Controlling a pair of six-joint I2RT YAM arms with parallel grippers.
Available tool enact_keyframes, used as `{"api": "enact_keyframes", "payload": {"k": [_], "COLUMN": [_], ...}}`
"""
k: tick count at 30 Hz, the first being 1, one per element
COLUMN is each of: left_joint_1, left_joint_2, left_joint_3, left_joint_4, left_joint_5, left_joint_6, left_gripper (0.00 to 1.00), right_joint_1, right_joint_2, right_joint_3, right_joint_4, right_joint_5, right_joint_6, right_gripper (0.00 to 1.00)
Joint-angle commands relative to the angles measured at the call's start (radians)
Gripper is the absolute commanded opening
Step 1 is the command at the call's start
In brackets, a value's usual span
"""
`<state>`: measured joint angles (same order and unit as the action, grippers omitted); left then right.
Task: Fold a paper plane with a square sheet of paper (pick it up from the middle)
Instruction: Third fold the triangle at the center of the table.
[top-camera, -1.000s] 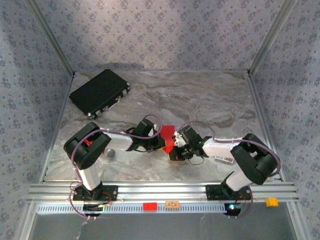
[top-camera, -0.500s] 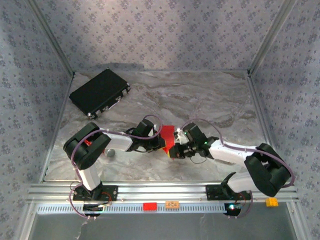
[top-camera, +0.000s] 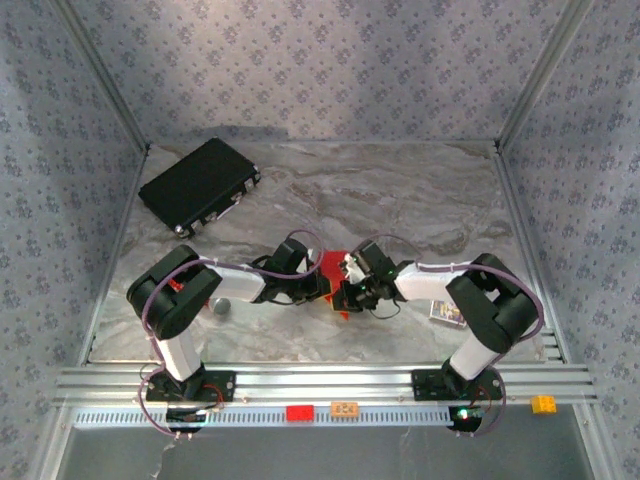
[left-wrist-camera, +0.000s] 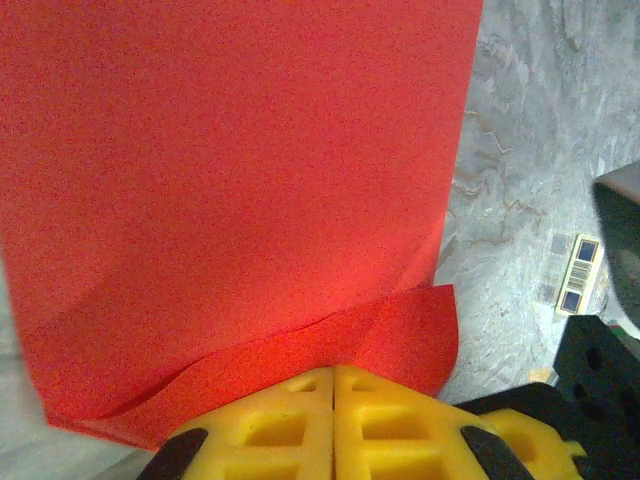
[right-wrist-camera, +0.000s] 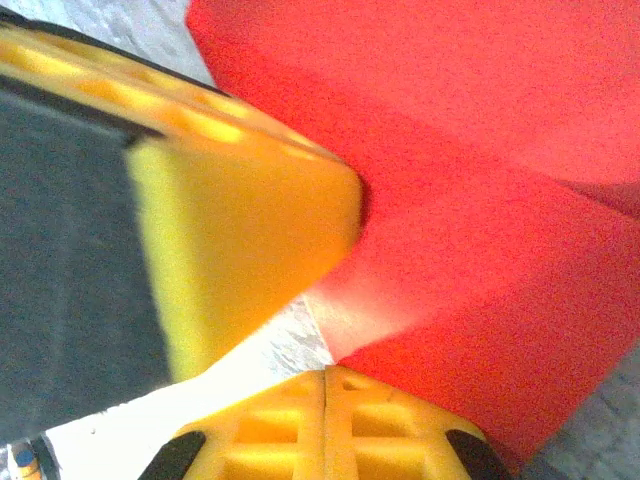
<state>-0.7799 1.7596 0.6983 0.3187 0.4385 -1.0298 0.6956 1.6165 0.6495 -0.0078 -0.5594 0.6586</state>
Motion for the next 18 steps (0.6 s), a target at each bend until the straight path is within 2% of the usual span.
{"api": "enact_keyframes", "payload": {"k": [1,11,18], "left_joint_1": [0.004,0.005,0.005], "left_joint_2": [0.017,0.019,-0.004], "left_joint_3": [-0.021,-0.011,-0.016], "left_joint_4": [-0.077,-0.085,-0.08], "left_joint_5": [-0.088,-0.11,-0.127], "left_joint_6": [0.039,0.059,0.062], "left_gripper": [0.07,0.07,0.07], "right_joint_1": [-0.005,-0.008,0.019], "right_joint_2": [-0.024,-0.15,-0.271], "right_joint_3": [-0.073,-0.205,-0.132], "right_joint_4": [-0.033,0.04,-0.006], "right_joint_5": [0.018,-0.007,0.008], "right_joint_6": [0.007,0.071,0.091], "right_gripper": [0.05,0.07,0.04]}}
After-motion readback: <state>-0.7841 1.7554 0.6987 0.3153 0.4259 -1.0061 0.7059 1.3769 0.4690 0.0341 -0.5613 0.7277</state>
